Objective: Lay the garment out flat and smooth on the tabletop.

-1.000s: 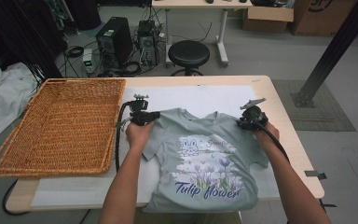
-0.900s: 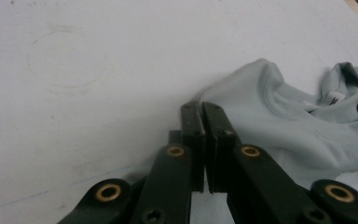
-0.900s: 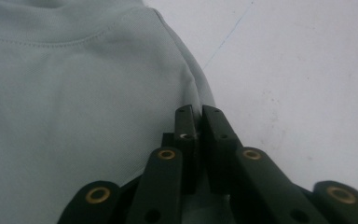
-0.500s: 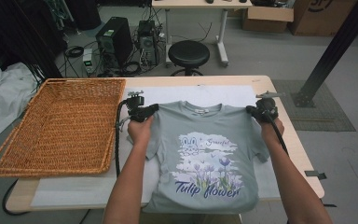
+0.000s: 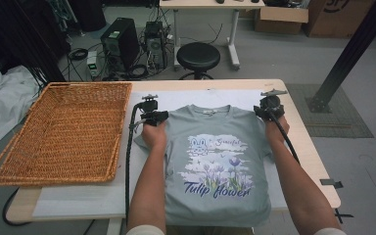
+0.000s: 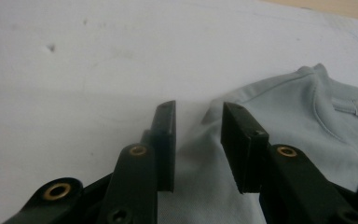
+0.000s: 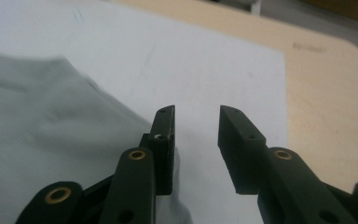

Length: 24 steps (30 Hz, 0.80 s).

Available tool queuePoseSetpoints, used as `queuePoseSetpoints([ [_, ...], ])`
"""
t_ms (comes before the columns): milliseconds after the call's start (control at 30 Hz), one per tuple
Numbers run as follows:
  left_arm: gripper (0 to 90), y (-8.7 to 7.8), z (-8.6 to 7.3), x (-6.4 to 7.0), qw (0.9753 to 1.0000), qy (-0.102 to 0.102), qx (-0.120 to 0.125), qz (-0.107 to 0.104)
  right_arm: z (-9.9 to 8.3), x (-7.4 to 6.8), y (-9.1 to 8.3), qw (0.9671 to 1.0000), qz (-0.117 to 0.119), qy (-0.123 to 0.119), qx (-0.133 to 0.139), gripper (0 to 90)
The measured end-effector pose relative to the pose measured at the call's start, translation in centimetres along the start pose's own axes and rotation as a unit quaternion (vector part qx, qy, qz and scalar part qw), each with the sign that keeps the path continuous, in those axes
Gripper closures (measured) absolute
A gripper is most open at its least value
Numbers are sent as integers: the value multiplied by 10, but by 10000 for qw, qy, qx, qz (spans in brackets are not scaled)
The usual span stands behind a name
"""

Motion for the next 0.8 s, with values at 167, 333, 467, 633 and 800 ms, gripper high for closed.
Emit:
queuePoseSetpoints([
  [167, 651, -11, -9, -4, 9981, 564, -67, 255, -1, -6, -16, 9992, 276, -303, 18, 616],
  [333, 659, -21, -33, -21, 9956, 693, -406, 487, -19, 9, -41, 9973, 724, -108, -1, 601],
  [467, 649, -29, -42, -37, 9953, 519, -418, 699, -48, 29, -54, 9942, 877, -248, -567, 601],
  [633, 644, -35, -47, -34, 9936, 794, -433, 683, -78, 18, -58, 9832, 1298, -647, -1110, 707],
  [800, 645, -38, -48, -33, 9943, 766, -399, 630, -81, 31, -58, 9910, 815, -403, -987, 891],
])
Point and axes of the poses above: each handheld gripper's, and its own axes: y roughly forward along the jaws, z roughly out of its top, x roughly to its right, the point moved 10 cm from there along y, roughly forward along the jaws
